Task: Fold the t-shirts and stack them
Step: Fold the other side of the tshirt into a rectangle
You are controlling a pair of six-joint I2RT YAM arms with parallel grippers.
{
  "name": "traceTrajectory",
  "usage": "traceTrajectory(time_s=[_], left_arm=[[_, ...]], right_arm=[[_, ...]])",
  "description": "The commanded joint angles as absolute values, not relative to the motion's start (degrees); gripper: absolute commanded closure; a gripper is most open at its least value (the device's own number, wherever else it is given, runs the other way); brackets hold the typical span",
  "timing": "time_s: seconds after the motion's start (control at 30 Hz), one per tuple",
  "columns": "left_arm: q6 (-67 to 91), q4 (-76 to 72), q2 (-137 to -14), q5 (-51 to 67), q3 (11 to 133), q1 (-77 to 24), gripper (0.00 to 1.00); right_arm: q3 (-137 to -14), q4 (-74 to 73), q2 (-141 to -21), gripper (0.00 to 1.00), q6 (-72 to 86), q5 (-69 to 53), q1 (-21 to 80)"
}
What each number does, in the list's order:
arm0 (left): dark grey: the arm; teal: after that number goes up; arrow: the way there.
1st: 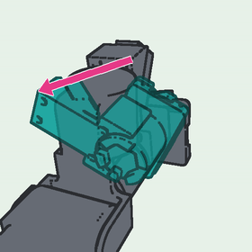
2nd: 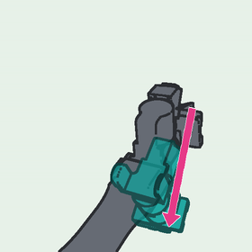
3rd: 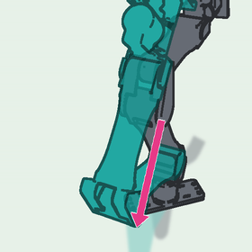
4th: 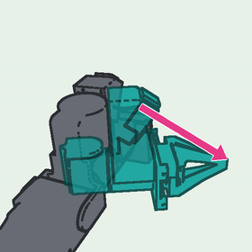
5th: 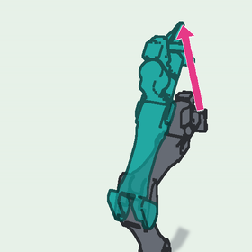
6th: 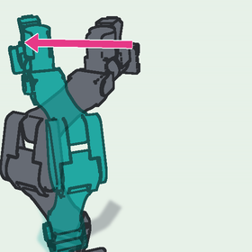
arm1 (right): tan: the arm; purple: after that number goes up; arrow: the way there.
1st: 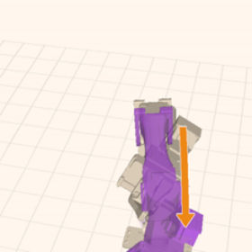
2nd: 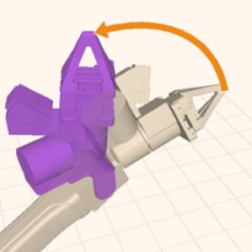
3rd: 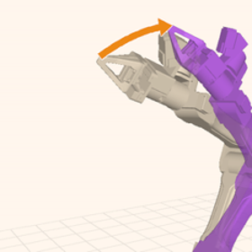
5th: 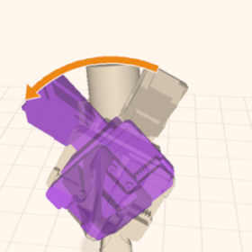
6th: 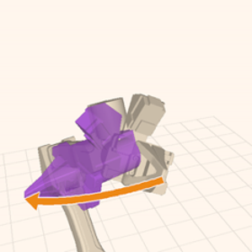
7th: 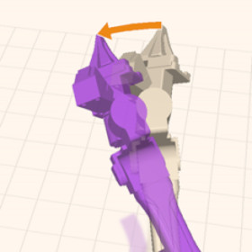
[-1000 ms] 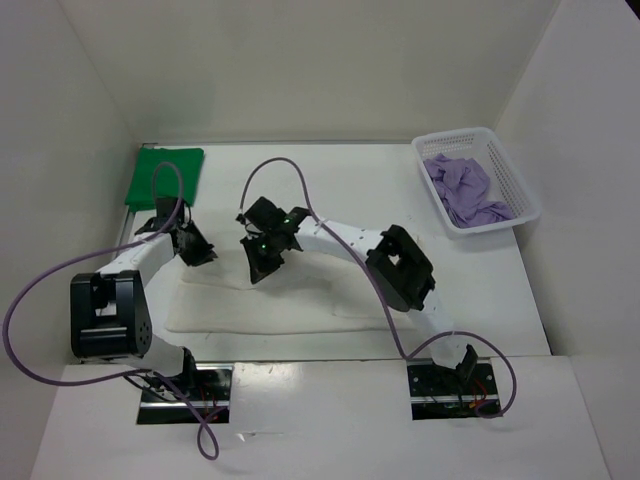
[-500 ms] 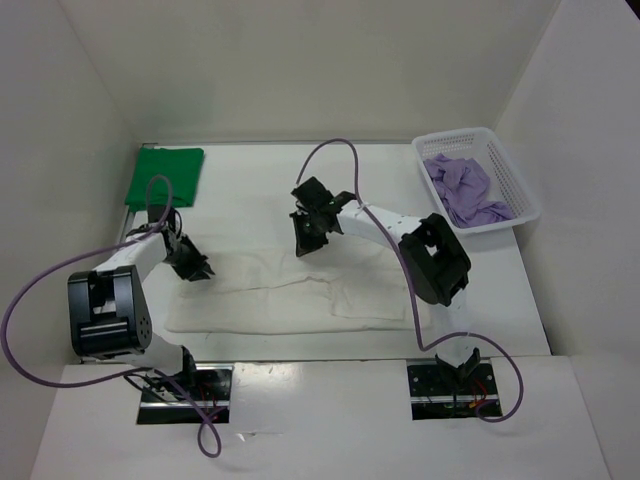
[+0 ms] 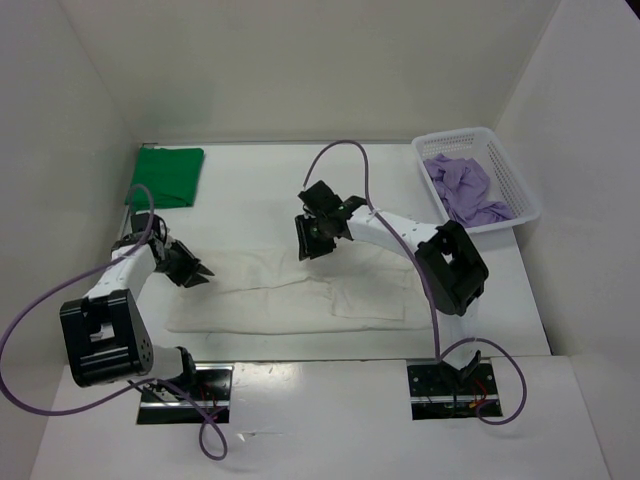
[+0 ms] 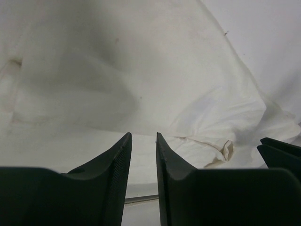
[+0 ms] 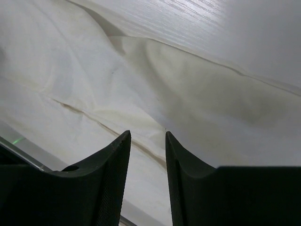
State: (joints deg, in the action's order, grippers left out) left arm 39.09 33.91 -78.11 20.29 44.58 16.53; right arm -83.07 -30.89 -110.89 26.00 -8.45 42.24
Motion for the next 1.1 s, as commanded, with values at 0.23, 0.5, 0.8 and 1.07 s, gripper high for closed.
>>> traceTrajectory(time_s=[0.23, 0.5, 0.8, 1.07], left_arm=[[40.2, 38.1, -73.7, 10.9, 48.6, 12.3, 0.46], [45.0, 39.6, -74.4, 11.3, 46.3, 14.8, 0.37], [50.3, 47.5, -76.0, 3.2, 47.6, 18.6, 0.62], [51.9, 45.6, -76.0, 0.6, 46.2, 24.2, 0.45]], right_arm=[[-82.4, -35.7, -109.7, 0.51, 24.1, -4.7, 43.1], [-83.6, -40.2, -111.6, 0.49, 22.1, -0.2, 45.3], [-81.7, -39.0, -107.9, 0.5, 22.3, 1.0, 45.3], [-81.1, -39.0, -108.5, 0.52, 22.9, 1.6, 45.8]])
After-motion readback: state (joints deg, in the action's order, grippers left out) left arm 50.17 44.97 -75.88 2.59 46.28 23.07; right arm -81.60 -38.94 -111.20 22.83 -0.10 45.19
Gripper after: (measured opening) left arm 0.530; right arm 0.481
